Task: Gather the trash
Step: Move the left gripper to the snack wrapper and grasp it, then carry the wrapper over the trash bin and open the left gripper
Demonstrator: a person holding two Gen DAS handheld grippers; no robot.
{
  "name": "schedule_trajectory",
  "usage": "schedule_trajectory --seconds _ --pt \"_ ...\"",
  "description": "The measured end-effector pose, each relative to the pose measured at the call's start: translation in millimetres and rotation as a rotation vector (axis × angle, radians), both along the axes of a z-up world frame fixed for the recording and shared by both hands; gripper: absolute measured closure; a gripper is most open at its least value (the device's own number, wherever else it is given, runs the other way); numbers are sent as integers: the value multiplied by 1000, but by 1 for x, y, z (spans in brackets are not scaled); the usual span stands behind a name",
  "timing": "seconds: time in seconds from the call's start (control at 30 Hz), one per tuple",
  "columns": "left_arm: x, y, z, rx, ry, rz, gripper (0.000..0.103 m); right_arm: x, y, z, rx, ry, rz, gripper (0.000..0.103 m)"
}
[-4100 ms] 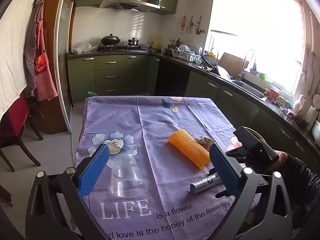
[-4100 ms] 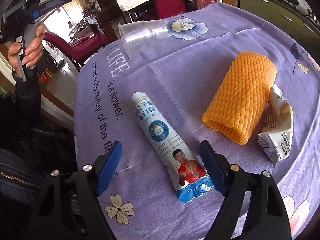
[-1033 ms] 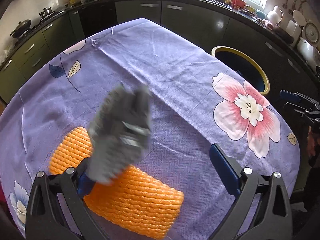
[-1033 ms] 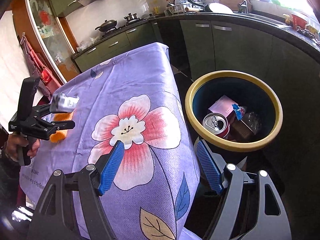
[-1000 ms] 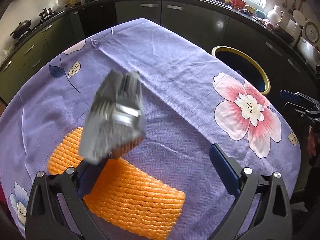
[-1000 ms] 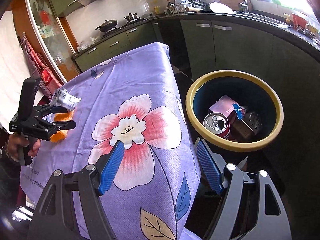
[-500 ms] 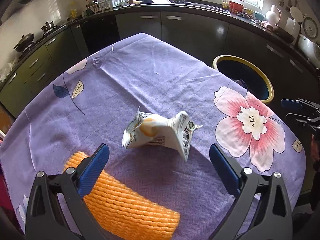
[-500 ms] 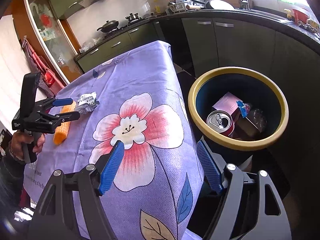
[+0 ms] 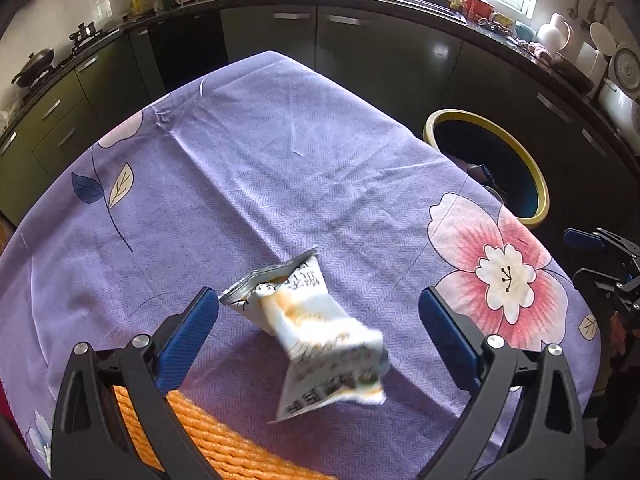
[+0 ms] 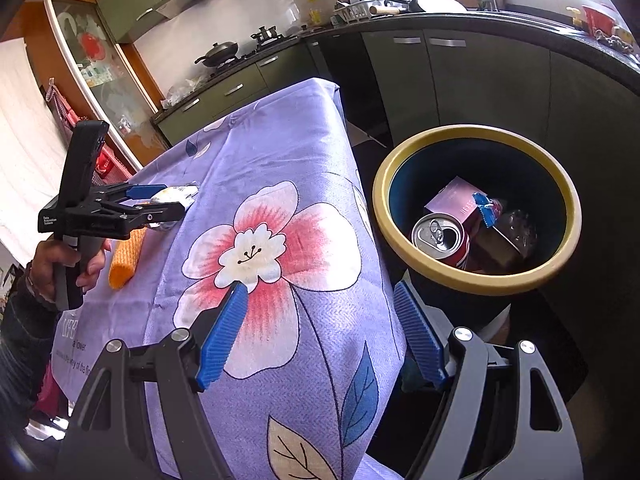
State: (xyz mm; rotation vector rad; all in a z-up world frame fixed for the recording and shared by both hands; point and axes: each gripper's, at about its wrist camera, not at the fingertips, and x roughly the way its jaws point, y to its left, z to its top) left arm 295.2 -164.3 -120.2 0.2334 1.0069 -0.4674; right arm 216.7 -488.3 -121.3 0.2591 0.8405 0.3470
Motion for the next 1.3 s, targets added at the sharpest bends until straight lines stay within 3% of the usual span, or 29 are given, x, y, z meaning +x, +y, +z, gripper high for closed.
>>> schedule_trajectory --seconds 0.1,0.17,0.37,0.5,0.7,0.97,1.1,1.3 --pt "5 3 -5 -11 24 18 13 -1 -3 -1 5 4 -5 28" --pt "7 4 -9 -16 56 33 40 -1 -4 -2 6 7 -7 28" --pt "2 6 -7 28 74 73 62 -1 -5 -2 12 8 -6 28" --pt "-9 0 3 59 45 59 63 -2 -4 0 18 0 -5 28" --pt "-29 -22 41 24 -35 8 64 -9 -19 12 28 -31 -48 28" --pt "-31 -112 83 -66 -86 -178 64 -35 -74 30 10 -80 -208 28" --pt "-9 -177 75 -89 -60 -272 64 -47 -104 29 10 -71 -274 28" --pt "35 -254 41 -58 -39 -312 64 -59 -135 22 12 -44 -340 28"
